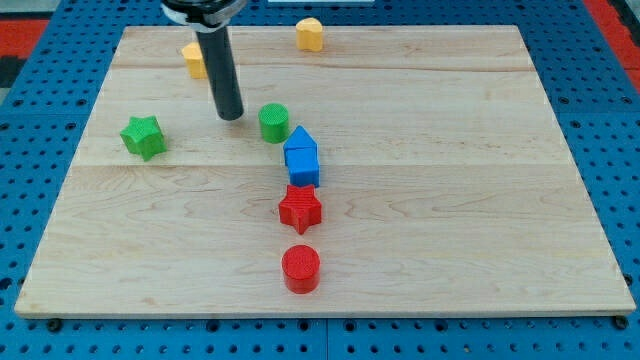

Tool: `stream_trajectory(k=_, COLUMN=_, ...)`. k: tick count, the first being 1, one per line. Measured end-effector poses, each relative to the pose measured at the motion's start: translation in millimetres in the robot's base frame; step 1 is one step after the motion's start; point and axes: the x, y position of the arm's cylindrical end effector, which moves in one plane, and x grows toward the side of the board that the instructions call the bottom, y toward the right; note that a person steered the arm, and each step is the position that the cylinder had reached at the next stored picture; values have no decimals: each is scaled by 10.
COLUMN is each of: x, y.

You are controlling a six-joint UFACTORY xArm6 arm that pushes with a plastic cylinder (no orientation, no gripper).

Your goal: Push the green circle left of the red star

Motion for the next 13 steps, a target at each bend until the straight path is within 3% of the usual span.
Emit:
stream_trajectory(k=3, x=-203, y=1071)
stream_trajectory(k=8, x=160, y=97)
stream_trajectory(k=13, x=892, y=113)
